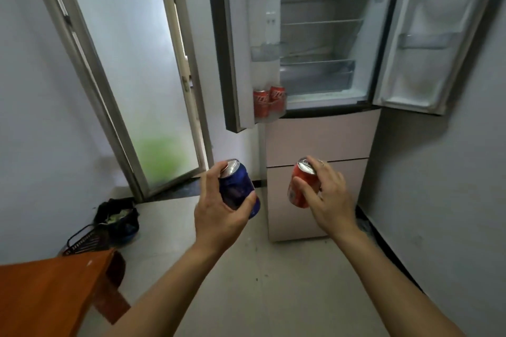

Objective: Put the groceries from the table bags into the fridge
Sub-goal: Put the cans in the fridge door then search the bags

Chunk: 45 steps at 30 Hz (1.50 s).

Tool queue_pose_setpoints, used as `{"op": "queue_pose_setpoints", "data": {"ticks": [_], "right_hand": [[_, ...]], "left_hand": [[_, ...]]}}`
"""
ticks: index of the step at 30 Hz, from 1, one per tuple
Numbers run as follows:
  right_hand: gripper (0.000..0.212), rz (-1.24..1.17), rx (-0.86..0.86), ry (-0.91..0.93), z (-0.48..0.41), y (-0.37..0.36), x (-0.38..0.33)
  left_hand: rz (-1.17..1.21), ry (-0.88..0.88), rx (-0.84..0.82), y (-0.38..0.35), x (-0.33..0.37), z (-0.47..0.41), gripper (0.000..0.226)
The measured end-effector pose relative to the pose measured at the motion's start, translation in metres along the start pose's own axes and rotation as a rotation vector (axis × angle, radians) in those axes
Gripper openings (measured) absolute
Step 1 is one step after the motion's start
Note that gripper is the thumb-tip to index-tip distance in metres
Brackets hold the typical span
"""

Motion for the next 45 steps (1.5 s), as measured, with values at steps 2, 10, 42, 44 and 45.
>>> {"op": "queue_pose_setpoints", "data": {"ticks": [2, 10, 42, 44, 45], "right_hand": [[0.060, -0.008, 0.018, -0.005, -0.020, 0.014, 0.020], [0.061, -0.056, 0.114, 0.051, -0.141, 0.045, 0.068], [0.050, -0.468, -0.113, 0.447, -0.626, 0.061, 0.042], [0.048, -0.429, -0.154, 0.472, -0.629, 0.055, 0.043], [0.046, -0.415, -0.165, 0.488, -0.630, 0.054, 0.043]], "left_hand": [[0.010, -0.012, 0.000, -0.019, 0.005, -0.024, 0.085], [0.068, -0.136, 0.054, -0.070, -0.002, -0.166, 0.081], [-0.304, 0.100, 0.032, -0.124, -0.027, -0.579, 0.067], [-0.321, 0.150, 0.012, -0.126, -0.030, -0.581, 0.067], [-0.328, 0.171, 0.005, -0.126, -0.031, -0.582, 0.067]]}}
Point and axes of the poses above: each hand's wrist, its own z-axis away from the middle knuckle, its own y-axis out of the back of the hand, x = y × z, the point moved 4 cm from there along -z, towards the middle knuckle, and after that the axes turned 13 degrees about -x, right-handed, at the moved point
